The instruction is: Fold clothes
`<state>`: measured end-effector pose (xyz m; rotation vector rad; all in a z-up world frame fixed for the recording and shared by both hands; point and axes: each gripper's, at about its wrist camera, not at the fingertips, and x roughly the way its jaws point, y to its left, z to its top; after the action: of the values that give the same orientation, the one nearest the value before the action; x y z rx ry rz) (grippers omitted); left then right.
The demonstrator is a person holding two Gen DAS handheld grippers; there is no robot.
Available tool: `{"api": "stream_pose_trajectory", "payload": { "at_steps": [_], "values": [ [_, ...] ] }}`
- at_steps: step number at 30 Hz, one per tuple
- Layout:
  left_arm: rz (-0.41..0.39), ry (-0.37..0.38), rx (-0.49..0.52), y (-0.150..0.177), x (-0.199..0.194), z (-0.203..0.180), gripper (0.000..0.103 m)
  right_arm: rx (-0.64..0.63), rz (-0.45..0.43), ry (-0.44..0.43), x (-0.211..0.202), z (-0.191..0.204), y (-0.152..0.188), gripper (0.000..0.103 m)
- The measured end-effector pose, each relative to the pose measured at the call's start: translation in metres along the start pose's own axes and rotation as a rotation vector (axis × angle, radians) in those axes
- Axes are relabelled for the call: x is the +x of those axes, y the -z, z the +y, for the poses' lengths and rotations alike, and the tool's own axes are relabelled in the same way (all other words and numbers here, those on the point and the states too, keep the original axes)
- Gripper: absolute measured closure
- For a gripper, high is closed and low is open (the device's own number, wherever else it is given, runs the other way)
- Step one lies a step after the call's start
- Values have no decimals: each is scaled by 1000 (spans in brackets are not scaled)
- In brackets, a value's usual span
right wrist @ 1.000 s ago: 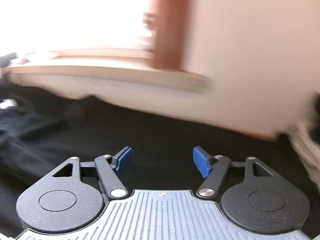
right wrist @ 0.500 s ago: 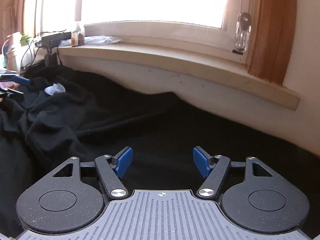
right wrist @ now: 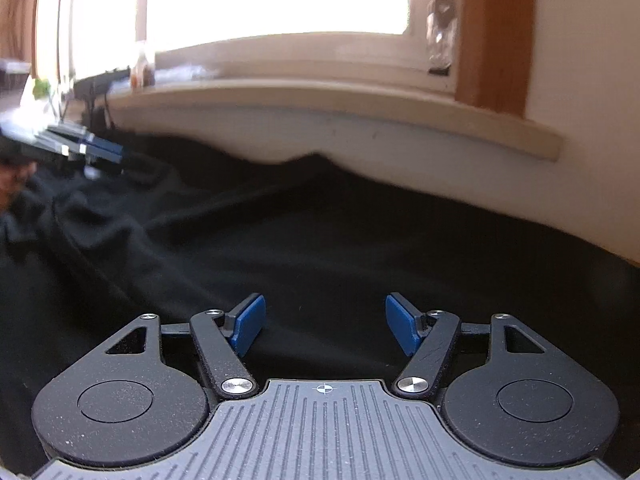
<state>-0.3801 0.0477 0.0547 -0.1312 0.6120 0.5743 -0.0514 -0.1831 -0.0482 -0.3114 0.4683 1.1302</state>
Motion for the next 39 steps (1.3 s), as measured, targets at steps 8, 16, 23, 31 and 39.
{"api": "stream_pose_trajectory", "payload": {
  "at_steps": [8,16,23,31,39],
  "values": [
    [76,-122,-39,20,6,47,55,23,-3,1,-2,-2,0,37],
    [25,-130,-26,-7,3,60,95,62,-22,-7,-5,-7,1,37],
    [-189,-125,9,-129,-4,49,93,26,-33,-3,-7,-1,1,37],
    [-172,-128,-54,-181,74,35,35,53,-32,-13,-6,-6,0,37],
    [-91,-86,10,-108,34,35,24,34,-45,-44,-10,-1,0,38]
  ]
}}
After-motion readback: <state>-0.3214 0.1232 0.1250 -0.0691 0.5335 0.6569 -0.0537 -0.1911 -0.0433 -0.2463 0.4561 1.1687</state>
